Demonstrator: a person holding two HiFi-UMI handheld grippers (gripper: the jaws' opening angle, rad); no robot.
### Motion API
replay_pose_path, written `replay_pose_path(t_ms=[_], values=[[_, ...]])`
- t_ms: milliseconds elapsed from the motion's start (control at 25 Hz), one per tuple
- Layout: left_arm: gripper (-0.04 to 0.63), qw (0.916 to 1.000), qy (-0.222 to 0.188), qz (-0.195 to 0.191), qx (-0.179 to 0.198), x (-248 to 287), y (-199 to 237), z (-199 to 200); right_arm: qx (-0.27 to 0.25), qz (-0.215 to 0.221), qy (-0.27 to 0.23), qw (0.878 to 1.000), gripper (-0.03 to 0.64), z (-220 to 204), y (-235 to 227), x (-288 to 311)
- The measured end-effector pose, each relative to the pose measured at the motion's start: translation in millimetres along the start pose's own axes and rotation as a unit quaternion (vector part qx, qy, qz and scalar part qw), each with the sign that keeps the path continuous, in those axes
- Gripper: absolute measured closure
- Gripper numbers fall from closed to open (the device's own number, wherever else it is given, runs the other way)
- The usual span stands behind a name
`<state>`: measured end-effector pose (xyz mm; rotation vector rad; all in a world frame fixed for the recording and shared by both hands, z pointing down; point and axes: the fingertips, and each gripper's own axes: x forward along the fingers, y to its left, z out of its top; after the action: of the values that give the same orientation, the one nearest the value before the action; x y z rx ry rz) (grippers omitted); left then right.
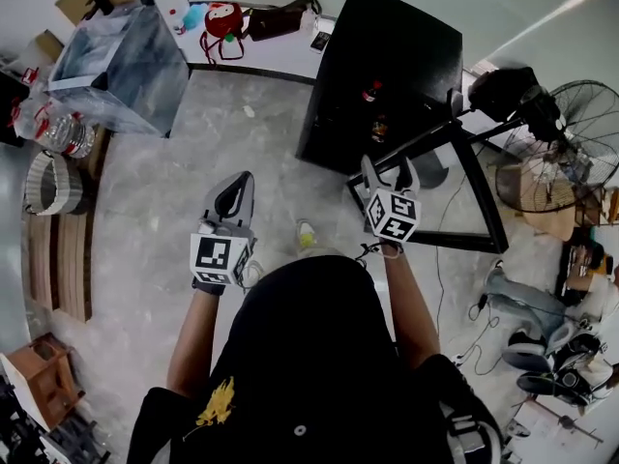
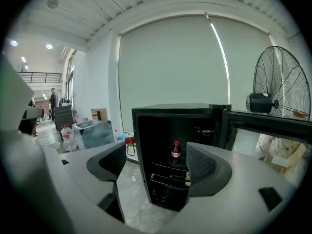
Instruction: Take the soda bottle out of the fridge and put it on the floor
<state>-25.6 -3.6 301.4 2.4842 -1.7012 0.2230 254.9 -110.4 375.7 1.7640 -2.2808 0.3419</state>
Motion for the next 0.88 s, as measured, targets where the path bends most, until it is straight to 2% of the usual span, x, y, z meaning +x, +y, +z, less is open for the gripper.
replay_pose_path(t_ms=[240,360,520,720,880], values=[[0.577,0.9997,-0.001,-0.020,0.012,73,-32,-5,-0.014,0.001,0.008,1.000,0.282,-10,-38,55],[0.577,0.9998,-0.002,-0.018,0.003,105,-49,-20,-0.013,0.006,0.010,1.000,0.304,-24,-53,82],[0.577,0.9997,-0.003,-0.022,-0.003,149,-59,-36,-0.021,-0.017,-0.009,1.000,0.307,-27,-69,132],[0.577,0.9996,0.012,-0.024,-0.002,170,-72,-48,-0.043,-0.038,-0.010,0.998,0.307,-32,-84,185],[0.577,0.9997,0.019,-0.011,-0.012,177,-69,-56,-0.035,-0.059,-0.011,0.998,0.307,-39,-99,224]])
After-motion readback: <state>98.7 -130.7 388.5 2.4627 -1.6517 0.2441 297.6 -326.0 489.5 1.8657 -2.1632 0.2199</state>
